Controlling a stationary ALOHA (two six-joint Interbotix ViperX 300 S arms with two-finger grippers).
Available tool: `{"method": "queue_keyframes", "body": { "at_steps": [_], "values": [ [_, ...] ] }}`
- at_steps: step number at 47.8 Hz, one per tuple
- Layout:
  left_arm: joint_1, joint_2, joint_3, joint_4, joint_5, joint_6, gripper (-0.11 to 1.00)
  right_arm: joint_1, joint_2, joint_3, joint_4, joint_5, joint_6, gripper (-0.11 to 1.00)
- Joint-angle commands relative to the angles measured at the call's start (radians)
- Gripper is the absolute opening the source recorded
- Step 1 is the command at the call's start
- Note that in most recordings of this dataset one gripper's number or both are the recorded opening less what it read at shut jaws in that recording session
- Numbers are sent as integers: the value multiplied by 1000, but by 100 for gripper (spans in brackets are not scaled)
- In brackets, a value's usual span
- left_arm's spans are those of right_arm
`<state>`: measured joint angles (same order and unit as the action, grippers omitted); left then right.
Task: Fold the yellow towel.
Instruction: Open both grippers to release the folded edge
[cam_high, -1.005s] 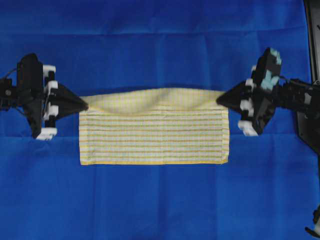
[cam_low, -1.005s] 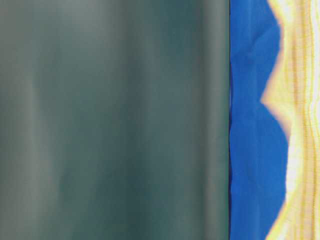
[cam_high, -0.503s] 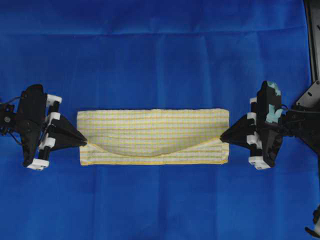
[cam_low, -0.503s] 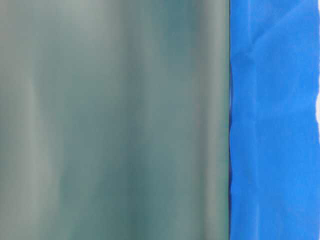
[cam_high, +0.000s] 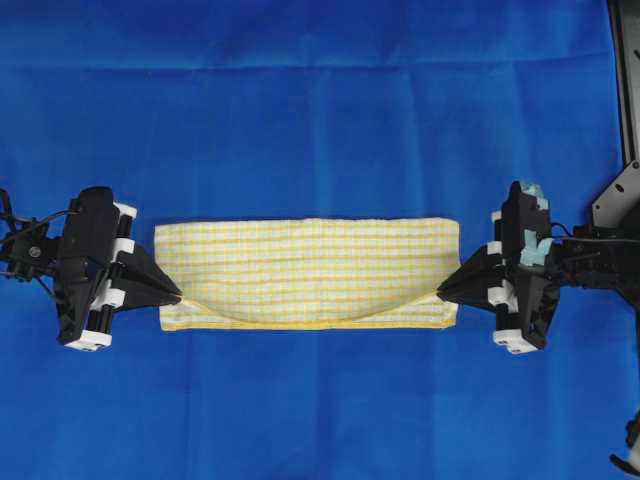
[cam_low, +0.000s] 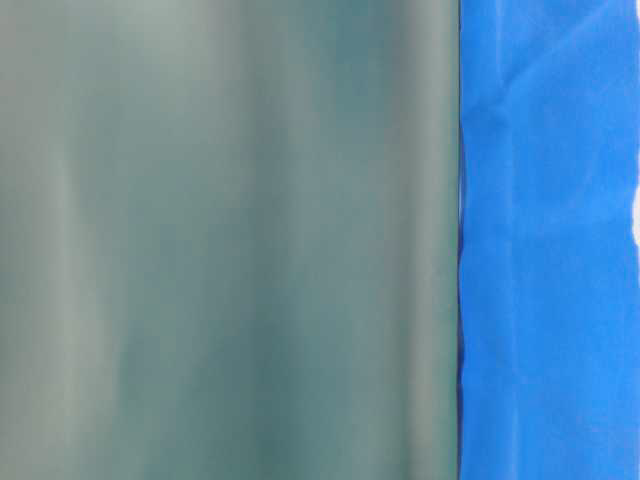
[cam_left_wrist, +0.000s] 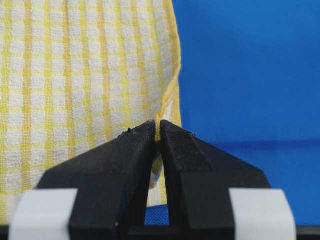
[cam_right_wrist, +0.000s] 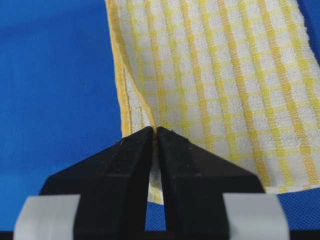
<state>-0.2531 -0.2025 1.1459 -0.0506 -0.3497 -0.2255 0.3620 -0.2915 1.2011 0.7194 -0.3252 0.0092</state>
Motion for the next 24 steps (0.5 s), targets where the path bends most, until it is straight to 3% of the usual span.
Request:
{"method": "queue_keyframes", "body": {
  "at_steps": [1, 8, 12, 21, 24],
  "values": [
    [-2, -9, -12, -2, 2, 0, 4, 11, -3, -15, 2, -3, -2, 5],
    [-3, -17, -8, -2, 0, -8, 4, 26, -3, -18, 2, 3, -2, 8],
    [-3, -25, -6, -2, 2, -25, 8, 31, -3, -17, 2, 9, -2, 25],
    [9, -71, -2, -2, 5, -25, 56, 26, -17, -11, 0, -3, -18, 78],
    [12, -92, 5, -2, 6, -17, 72, 14, -34, -5, 0, -12, -32, 79]
  ]
}}
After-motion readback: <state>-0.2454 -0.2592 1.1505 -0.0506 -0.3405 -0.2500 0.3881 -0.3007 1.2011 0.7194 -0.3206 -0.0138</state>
